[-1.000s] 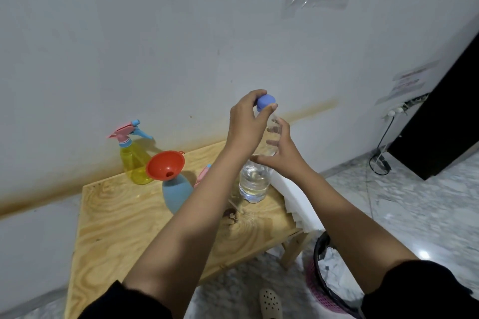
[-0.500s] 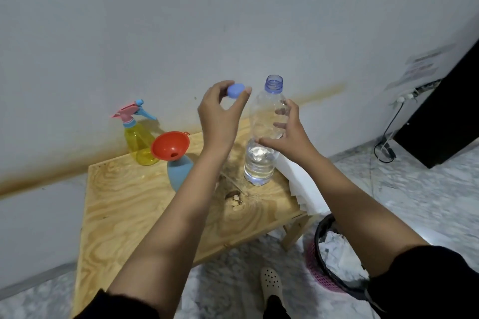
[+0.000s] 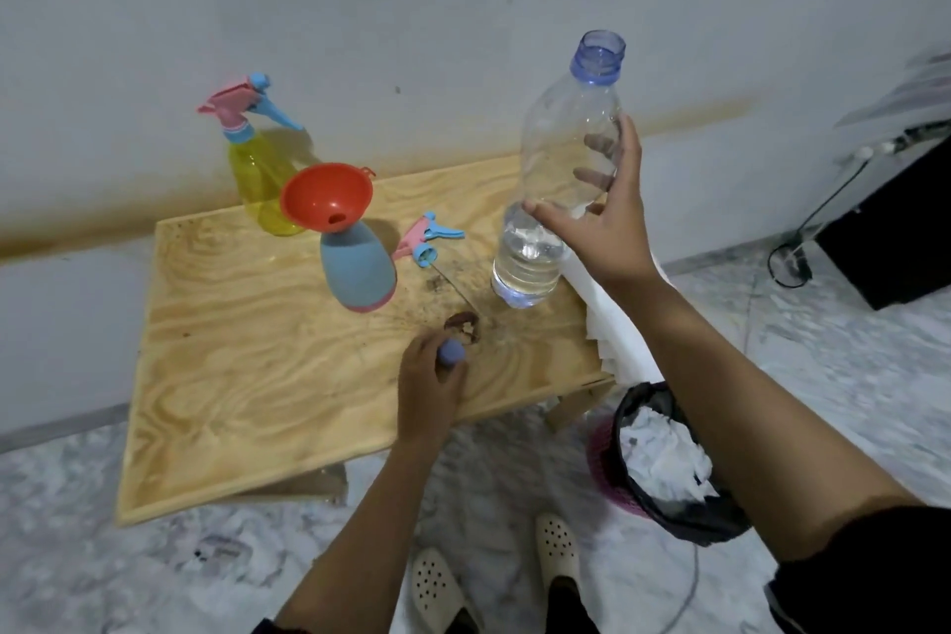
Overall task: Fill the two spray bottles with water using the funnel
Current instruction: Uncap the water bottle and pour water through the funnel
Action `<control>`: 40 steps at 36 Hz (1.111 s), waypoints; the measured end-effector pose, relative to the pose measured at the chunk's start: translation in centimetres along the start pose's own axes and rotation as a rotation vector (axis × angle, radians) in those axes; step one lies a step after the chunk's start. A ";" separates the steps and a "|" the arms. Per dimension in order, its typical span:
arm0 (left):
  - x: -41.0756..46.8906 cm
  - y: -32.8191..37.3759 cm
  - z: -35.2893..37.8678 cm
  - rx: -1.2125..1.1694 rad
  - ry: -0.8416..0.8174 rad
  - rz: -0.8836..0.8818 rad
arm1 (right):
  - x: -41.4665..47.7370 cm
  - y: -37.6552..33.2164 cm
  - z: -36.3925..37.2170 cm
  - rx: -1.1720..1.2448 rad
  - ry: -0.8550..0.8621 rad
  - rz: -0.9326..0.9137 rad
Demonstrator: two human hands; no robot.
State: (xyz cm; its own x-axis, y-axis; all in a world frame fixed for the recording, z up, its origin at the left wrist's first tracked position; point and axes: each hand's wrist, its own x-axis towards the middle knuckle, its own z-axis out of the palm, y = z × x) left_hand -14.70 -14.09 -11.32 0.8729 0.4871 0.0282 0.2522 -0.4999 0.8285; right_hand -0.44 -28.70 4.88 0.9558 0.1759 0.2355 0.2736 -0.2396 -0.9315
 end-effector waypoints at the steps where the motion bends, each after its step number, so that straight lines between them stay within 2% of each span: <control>1: 0.0 -0.2 0.2 0.034 0.006 0.009 | 0.1 0.1 0.1 -0.003 0.004 -0.007; 4: -0.1 -0.4 0.5 0.062 0.031 -0.017 | 0.0 0.6 0.0 0.015 -0.016 -0.017; 7: -0.3 1.0 0.3 -0.021 0.130 -0.076 | -0.3 1.3 -0.6 0.041 -0.069 -0.029; 11: 0.6 7.5 -0.9 -0.327 0.266 -0.058 | -0.9 3.2 -1.0 0.063 -0.104 -0.006; 15: 3.1 15.2 -1.9 -0.533 0.196 0.106 | -1.2 5.3 -1.0 0.045 -0.219 0.066; 19: 5.1 20.5 -2.3 -0.477 0.099 0.245 | -0.4 7.0 -0.2 -0.008 -0.309 0.122; 22: 6.4 22.0 -2.1 -0.402 0.057 0.260 | 0.8 8.6 0.7 -0.037 -0.365 0.137; 28: 7.2 22.5 -1.1 -0.307 0.099 0.269 | 1.5 8.9 0.8 -0.040 -0.344 0.107; 33: 7.1 22.3 -1.6 -0.336 0.252 0.254 | 2.3 8.0 0.4 0.014 -0.407 0.045; 40: 7.9 23.2 -3.8 -0.545 0.580 0.214 | 3.9 4.4 -0.3 -0.033 -0.428 -0.229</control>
State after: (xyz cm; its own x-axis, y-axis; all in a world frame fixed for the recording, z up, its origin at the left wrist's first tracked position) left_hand -3.56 -19.13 10.22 0.4873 0.7877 0.3769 -0.2638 -0.2786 0.9235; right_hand 4.49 -29.39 1.76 0.7424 0.6032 0.2916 0.4816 -0.1778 -0.8582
